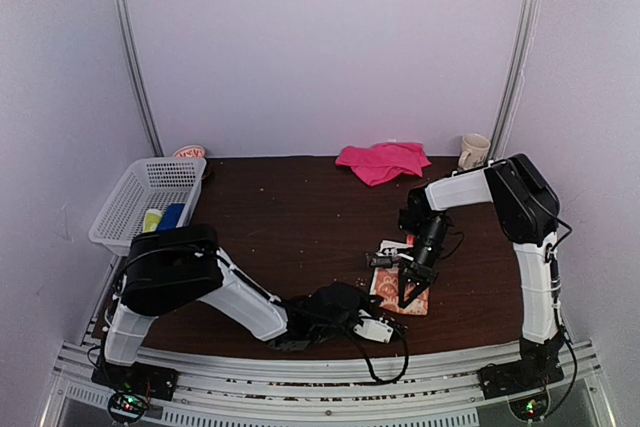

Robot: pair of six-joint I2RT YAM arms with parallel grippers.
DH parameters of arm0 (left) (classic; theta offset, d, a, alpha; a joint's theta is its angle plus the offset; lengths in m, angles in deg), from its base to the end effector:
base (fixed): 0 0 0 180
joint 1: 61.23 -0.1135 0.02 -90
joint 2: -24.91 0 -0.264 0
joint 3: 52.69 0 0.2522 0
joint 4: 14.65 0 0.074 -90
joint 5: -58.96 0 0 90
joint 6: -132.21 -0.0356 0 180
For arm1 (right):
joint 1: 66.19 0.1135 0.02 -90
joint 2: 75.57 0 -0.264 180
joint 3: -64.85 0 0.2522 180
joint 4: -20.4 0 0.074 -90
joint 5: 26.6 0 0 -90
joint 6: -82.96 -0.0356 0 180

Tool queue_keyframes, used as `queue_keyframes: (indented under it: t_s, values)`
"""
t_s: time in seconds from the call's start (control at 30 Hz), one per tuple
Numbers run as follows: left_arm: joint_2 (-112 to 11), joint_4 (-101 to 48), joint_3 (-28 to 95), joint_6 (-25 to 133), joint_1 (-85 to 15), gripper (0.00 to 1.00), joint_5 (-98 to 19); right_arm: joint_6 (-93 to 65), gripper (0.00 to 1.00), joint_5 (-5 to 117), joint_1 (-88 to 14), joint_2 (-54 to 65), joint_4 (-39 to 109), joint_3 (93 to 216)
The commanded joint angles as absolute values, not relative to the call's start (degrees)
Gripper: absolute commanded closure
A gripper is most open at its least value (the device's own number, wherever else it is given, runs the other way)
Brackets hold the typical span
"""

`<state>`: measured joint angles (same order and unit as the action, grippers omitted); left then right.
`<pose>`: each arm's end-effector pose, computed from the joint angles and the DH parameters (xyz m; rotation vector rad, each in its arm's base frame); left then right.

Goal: Roll the towels
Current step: Roll the towel at the center of the board.

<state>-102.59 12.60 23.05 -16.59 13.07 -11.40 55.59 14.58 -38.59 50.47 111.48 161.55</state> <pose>0.1291 -0.4152 0.0803 1.7146 0.9820 0.1665 0.2941 0.1840 0.1194 1.6069 -2.0508 -1.3307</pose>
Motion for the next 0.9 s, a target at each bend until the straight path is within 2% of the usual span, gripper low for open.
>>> queue_keyframes:
  t_s: [0.0, 0.1, 0.23, 0.47, 0.63, 0.87]
  values:
    - [-104.56, 7.02, 23.8, -16.47, 12.33, 1.0, -11.56, 56.36, 0.92, 15.64, -38.85, 49.78, 111.99, 161.97]
    - [-103.45, 5.68, 23.99, -15.8, 12.33, 1.0, -12.54, 56.17, 0.86, 16.27, -38.89, 48.98, 111.94, 162.43]
    - [-101.25, 2.78, 24.49, -13.51, 12.38, 1.0, -14.28, 54.41, 0.69, 17.88, -39.94, 47.02, 111.93, 164.37]
    - [-98.24, -10.55, 30.16, -4.07, 12.33, 1.0, -18.5, 48.87, 0.51, 27.04, -43.62, 36.56, 107.72, 168.11]
    - [-98.59, -20.66, 35.93, 3.2, 12.31, 1.0, -21.96, 48.82, 0.43, 33.41, -43.89, 24.76, 99.08, 158.86]
    - [-100.92, -31.94, 45.02, 11.97, 10.67, 1.0, -28.71, 50.57, 0.28, 41.08, -45.02, 3.32, 78.71, 134.64]
